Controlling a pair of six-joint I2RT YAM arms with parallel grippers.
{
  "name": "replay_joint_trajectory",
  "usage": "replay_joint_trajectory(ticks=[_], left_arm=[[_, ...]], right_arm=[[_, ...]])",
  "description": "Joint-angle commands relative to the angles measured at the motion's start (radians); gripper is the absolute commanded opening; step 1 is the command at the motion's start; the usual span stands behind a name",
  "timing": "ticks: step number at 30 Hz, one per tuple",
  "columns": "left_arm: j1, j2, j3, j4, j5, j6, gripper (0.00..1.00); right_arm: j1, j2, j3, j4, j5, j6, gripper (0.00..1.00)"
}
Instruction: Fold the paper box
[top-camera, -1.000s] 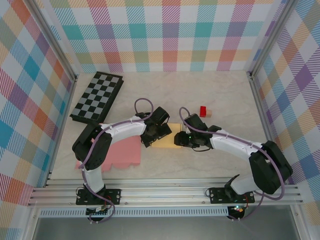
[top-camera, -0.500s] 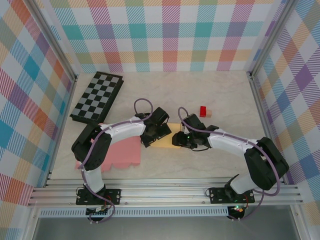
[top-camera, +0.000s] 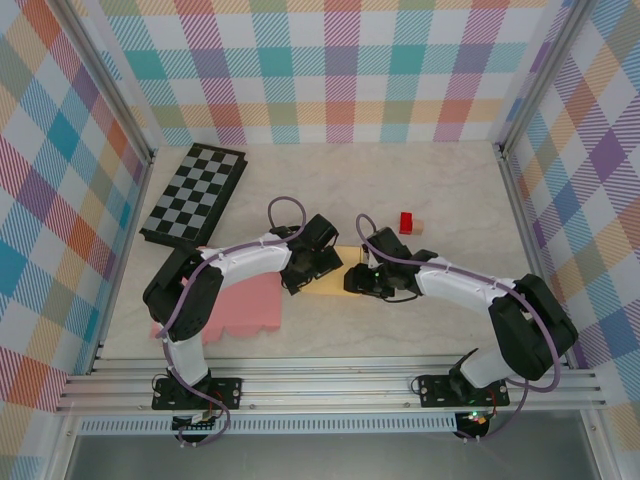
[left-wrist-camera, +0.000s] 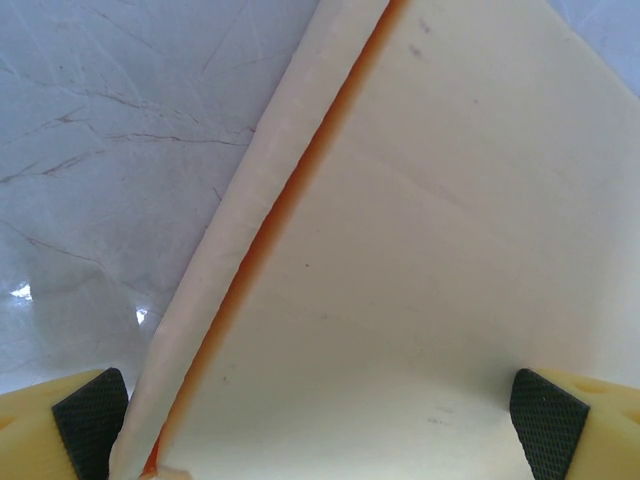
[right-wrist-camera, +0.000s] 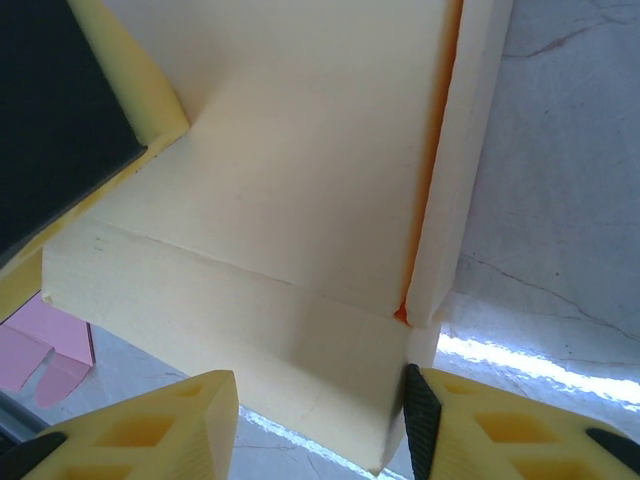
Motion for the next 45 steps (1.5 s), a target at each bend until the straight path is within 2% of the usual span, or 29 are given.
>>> replay_joint_trajectory(ticks=[1, 28, 33, 45], left_arm=[[-0.006, 0.008, -0.029, -0.063, -0.048, 0.004, 1.0], [-0.002, 0.024, -0.033, -0.063, -0.056, 0.015, 1.0], [0.001, 0.034, -0.032, -0.065, -0.056, 0.015, 1.0], [0.001, 0.042, -0.031, -0.063, -0.056, 0.018, 1.0]], right_arm=[[0.006, 0.001, 0.032, -0.013, -0.06, 0.011, 0.49], [0.006, 0.029, -0.035, 0.052, 0.052, -0.107, 0.47], [0.006, 0.028, -0.056, 0.092, 0.04, -0.127, 0.42], [0.006, 0.046, -0.081, 0.146, 0.038, -0.169, 0.41]])
